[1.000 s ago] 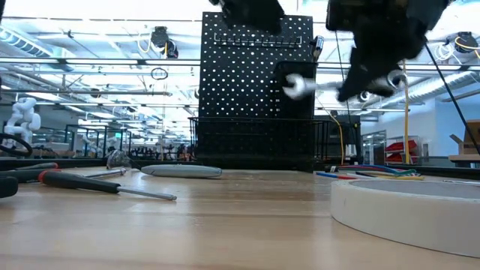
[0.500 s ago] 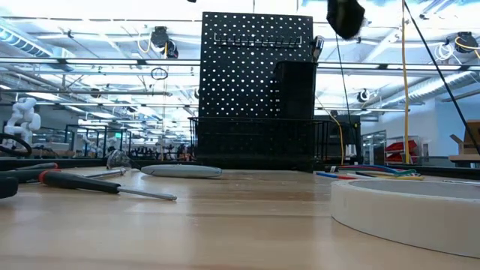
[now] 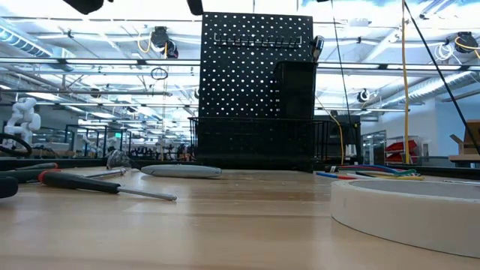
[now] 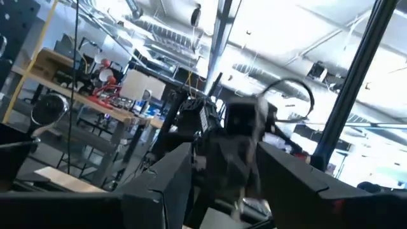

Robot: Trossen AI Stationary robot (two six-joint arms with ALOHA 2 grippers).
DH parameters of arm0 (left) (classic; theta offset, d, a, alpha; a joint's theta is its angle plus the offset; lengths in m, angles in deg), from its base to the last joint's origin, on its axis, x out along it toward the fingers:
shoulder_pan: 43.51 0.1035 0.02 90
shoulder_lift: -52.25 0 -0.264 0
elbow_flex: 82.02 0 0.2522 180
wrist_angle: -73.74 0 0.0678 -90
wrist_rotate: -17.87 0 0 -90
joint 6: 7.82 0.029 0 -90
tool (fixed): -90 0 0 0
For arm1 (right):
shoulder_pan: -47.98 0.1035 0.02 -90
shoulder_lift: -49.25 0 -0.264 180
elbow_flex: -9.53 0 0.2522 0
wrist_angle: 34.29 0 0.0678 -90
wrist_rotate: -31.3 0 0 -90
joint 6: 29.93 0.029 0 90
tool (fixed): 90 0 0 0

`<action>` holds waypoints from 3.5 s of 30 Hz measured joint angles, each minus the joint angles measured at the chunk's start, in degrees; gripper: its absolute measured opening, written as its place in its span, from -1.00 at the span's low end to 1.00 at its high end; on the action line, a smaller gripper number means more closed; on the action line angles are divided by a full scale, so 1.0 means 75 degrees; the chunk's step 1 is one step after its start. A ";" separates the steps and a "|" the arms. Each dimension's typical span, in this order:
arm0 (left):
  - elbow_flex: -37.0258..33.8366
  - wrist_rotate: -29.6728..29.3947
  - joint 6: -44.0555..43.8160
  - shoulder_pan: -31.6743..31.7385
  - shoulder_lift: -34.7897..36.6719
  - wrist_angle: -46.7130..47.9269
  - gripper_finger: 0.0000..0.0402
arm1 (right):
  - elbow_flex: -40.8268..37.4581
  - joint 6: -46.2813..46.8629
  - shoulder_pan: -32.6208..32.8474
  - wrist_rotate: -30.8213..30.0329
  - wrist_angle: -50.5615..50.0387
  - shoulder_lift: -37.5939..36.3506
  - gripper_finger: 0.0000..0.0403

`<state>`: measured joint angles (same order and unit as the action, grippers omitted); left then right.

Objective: Hang tools onto peg board
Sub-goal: Put the wrench into the black bin on the pegboard

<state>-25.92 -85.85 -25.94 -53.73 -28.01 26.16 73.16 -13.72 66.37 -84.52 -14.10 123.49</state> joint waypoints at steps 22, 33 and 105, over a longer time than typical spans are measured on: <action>0.0804 0.0948 0.0674 0.0520 -0.0652 0.0022 -0.11 | 0.0000 0.0373 -0.0507 0.0487 -0.0322 0.0108 -0.97; 0.0820 0.0985 0.0656 0.0725 -0.0652 0.0183 -0.11 | 0.0000 0.0361 -0.0650 0.0487 -0.0445 0.0108 -0.97; 0.1631 0.2471 0.1064 0.1409 -0.0617 0.3988 -0.96 | 0.1568 0.0715 -0.1674 0.1776 -0.5333 0.0230 -0.35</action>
<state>-13.69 -67.31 -17.96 -43.17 -32.63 56.07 84.92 -8.35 53.81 -71.20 -54.10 125.21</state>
